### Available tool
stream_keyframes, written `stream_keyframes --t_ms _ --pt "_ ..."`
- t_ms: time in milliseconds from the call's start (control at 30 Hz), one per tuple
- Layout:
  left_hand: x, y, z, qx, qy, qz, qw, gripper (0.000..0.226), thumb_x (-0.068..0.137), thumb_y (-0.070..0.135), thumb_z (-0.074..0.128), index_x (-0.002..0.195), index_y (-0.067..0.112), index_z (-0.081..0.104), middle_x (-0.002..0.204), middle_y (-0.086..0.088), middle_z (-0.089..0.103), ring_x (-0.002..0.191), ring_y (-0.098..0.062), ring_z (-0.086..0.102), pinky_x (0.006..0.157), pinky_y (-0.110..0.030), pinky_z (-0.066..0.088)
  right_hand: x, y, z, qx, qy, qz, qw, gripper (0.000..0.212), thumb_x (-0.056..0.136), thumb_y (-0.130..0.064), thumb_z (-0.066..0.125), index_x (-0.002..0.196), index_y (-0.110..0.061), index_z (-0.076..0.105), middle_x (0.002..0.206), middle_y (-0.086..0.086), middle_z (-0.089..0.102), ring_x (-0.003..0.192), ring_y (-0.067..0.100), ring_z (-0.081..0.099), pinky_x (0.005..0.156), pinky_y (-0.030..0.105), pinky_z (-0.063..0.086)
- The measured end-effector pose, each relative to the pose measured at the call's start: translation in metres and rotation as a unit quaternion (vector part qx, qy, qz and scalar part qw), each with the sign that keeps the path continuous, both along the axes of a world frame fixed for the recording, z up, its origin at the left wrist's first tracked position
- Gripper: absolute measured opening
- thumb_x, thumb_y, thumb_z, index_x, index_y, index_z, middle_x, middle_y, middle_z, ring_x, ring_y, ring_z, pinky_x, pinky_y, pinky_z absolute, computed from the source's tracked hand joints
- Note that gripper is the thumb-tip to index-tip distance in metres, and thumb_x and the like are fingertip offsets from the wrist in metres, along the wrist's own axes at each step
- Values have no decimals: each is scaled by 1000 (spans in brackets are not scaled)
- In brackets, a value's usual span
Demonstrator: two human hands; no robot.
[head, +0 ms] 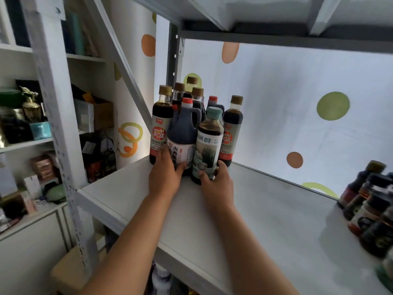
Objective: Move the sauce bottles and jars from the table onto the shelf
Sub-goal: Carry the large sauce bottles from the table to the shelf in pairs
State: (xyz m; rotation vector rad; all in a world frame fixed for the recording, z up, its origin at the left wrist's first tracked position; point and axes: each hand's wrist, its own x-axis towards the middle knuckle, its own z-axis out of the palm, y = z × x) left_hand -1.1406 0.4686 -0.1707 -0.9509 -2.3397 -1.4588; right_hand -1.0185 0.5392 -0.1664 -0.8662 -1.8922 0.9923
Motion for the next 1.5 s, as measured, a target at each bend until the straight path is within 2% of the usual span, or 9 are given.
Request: stream_keyframes --t_ms 100,267,367,467,667,833,967,1200,1500 --pt "1 4 -1 18 -7 -15 1000 86 86 26 71 151 0 21 153 -20 29 139 -36 31 110 -43 32 1 2 4 -5 -19 -6 1000 39 85 -17 67 121 -18 52 113 2 69 104 21 64 79 25 47" --pt "9 -2 -1 5 -89 10 996 103 78 20 80 149 -6 10 146 -28 35 133 -42 37 109 -46 36 14 -10 7 -11 -140 -14 990 57 86 -8 58 139 -7 38 131 16 56 121 33 53 97 35 44" --pt "31 -17 2 -108 -69 78 989 82 83 21 73 141 -7 22 138 -29 40 124 -44 42 100 -47 39 35 -24 10 27 -216 -3 976 37 91 -9 48 127 -9 51 126 18 57 119 35 52 92 32 43" --pt "60 -34 3 -254 20 98 962 55 95 31 54 134 -3 32 136 -23 44 122 -37 44 97 -42 41 57 -35 13 100 -322 54 940 36 98 -11 36 129 -6 54 133 17 53 129 33 43 106 36 37" --pt "121 -71 10 -383 42 62 921 50 102 39 31 138 6 42 141 -14 46 127 -28 44 105 -39 35 99 -49 6 198 -449 146 859 58 105 -41 19 155 -14 18 164 8 13 151 27 10 122 47 7" --pt "190 -96 6 -416 97 88 900 34 100 28 38 124 7 51 130 -13 53 120 -28 47 101 -40 38 154 -60 5 222 -454 230 832 59 105 -42 15 157 -16 5 165 6 0 152 25 -2 122 49 -1" --pt "233 -117 -18 -451 156 89 874 57 99 11 42 149 -2 19 158 -21 17 147 -36 13 121 -46 14 197 -77 8 258 -474 256 802 61 105 -39 18 157 -12 0 165 10 -4 152 28 -3 121 52 0" --pt "322 -154 -25 -468 131 137 863 56 106 38 16 155 13 5 163 -1 -3 150 -17 -10 122 -38 7 267 -90 -11 454 -414 258 746 64 105 -32 26 155 -3 -1 162 21 6 149 39 11 117 58 15" --pt "390 -211 -26 -472 83 181 859 56 106 38 10 154 15 -7 161 0 -16 147 -15 -19 122 -36 -4 265 -91 -16 518 -395 242 719 65 103 -22 32 154 0 -2 163 20 6 149 37 14 116 58 21"
